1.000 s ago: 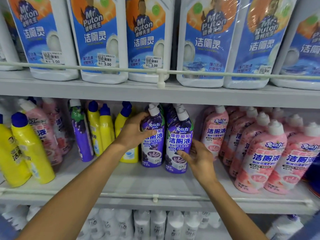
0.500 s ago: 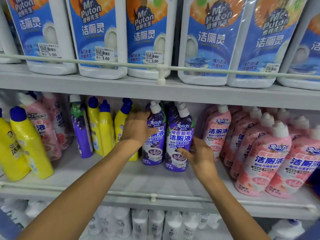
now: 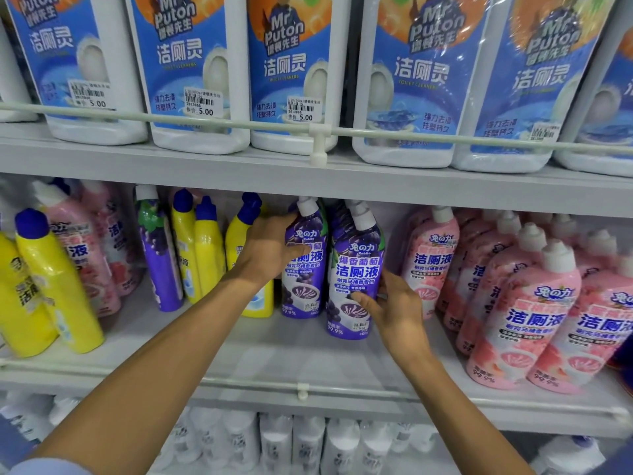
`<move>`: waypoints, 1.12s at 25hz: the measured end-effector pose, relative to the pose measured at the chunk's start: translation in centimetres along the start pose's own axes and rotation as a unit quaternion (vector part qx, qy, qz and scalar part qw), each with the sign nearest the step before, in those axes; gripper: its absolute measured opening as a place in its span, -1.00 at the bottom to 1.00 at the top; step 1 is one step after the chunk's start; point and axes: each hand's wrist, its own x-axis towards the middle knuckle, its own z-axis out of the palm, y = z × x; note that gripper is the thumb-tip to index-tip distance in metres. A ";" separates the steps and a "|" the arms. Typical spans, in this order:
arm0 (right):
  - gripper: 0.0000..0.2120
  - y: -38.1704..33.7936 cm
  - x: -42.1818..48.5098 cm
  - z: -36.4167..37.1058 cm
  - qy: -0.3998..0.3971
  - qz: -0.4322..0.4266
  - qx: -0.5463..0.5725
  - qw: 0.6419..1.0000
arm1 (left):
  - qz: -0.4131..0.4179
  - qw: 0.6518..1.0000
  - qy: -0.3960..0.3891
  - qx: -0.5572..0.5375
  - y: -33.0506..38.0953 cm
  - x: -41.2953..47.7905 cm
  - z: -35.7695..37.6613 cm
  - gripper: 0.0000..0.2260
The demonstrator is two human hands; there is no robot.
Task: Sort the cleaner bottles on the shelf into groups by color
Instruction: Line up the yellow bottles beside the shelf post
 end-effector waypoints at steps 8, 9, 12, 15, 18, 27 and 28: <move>-0.43 -0.1 -0.2 0.1 -0.008 0.016 0.010 1.000 | -0.010 0.998 0.023 0.061 0.2 0.3 1.0 -0.60; -0.44 -0.1 -0.1 0.1 -0.008 0.014 0.011 1.000 | -0.009 0.998 0.031 0.054 0.3 0.1 0.9 -0.60; -0.49 -0.1 -0.3 0.0 -0.009 0.012 0.017 1.000 | -0.014 0.998 0.054 0.013 0.5 -0.7 0.5 -0.60; -0.52 -0.2 -0.4 -0.1 -0.009 0.013 0.013 1.000 | 0.007 0.997 0.055 0.047 0.7 -0.8 0.4 -0.66; -0.51 -0.4 -0.5 -0.2 -0.017 0.009 0.008 1.000 | 0.022 0.993 0.056 0.099 0.7 -0.7 0.7 -0.66; -0.61 -4.3 -1.9 -2.7 -0.067 0.004 -0.178 0.982 | -0.034 0.988 -0.026 0.145 1.8 -3.0 0.4 -0.39; -0.60 -5.0 -2.5 -3.2 -0.082 0.003 -0.209 0.975 | -0.029 0.989 -0.043 0.138 1.8 -3.7 0.0 -0.37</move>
